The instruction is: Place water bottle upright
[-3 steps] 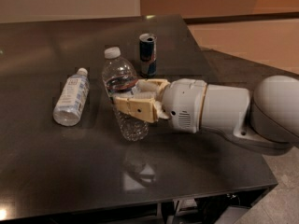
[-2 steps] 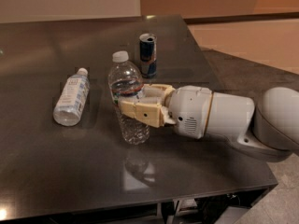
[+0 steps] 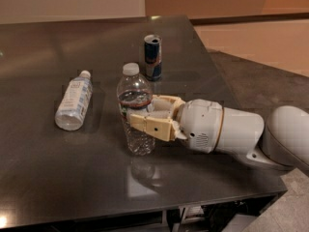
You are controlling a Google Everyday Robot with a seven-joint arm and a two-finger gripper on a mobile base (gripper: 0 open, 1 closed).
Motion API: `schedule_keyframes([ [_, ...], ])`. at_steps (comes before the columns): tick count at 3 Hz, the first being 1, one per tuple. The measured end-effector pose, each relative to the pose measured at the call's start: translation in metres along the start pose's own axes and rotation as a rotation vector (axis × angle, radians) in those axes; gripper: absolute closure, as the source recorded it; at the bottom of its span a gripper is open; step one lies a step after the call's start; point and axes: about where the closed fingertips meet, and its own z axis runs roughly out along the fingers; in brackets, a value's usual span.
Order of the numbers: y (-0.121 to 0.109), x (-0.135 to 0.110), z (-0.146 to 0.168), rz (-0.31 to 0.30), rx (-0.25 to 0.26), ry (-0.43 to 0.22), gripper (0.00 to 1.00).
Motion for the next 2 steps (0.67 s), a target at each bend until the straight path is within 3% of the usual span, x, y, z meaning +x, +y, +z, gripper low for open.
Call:
schedule_keyframes([
  [2,-0.0033,-0.0078,-0.0034,-0.103,0.005,0.002,1.0],
])
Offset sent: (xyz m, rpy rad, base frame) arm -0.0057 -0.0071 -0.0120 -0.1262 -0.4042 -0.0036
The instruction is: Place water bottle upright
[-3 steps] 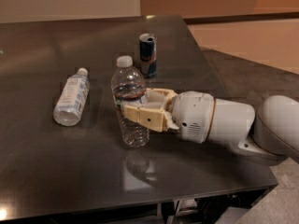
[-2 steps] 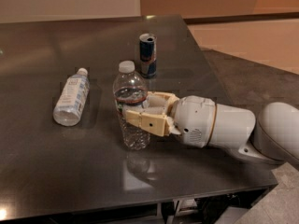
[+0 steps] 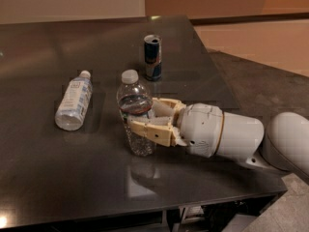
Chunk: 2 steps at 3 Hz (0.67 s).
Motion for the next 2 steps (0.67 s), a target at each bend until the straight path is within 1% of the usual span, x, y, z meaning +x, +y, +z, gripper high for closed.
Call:
schedule_keyframes([
  [2,-0.0009,-0.0065,0.002,-0.081,-0.034,0.014,1.0],
])
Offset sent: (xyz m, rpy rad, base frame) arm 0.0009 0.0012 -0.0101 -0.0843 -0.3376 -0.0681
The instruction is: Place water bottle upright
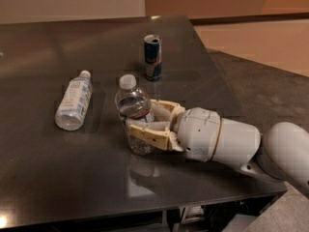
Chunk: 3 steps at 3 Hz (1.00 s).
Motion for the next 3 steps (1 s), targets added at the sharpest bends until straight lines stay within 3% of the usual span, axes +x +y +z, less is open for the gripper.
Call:
schedule_keyframes([
  [1,0.0001,-0.002,0.001,-0.037,-0.027,0.013,1.0],
  [3,0.0008,-0.0064,0.0005,-0.072,-0.052,0.023,0.59],
])
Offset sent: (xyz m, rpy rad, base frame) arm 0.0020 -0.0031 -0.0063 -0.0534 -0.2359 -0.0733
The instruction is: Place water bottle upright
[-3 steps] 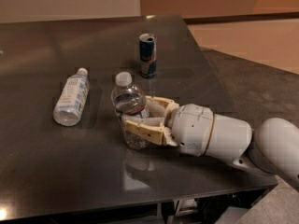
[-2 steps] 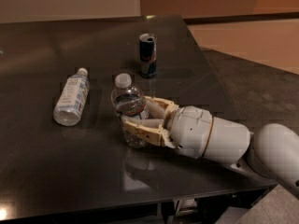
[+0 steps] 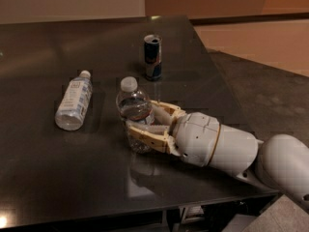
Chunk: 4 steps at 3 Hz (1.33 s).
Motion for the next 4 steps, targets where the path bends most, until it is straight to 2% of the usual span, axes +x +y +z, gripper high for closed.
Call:
schedule_keyframes([
  [2,-0.0021,0.0006,0.0024,0.074,0.006,-0.002,0.12],
  [3,-0.0032,0.0009,0.0036,0.099,0.009,-0.002,0.0],
  [4,-0.0033,0.0009,0.0038,0.102,0.01,-0.003,0.0],
])
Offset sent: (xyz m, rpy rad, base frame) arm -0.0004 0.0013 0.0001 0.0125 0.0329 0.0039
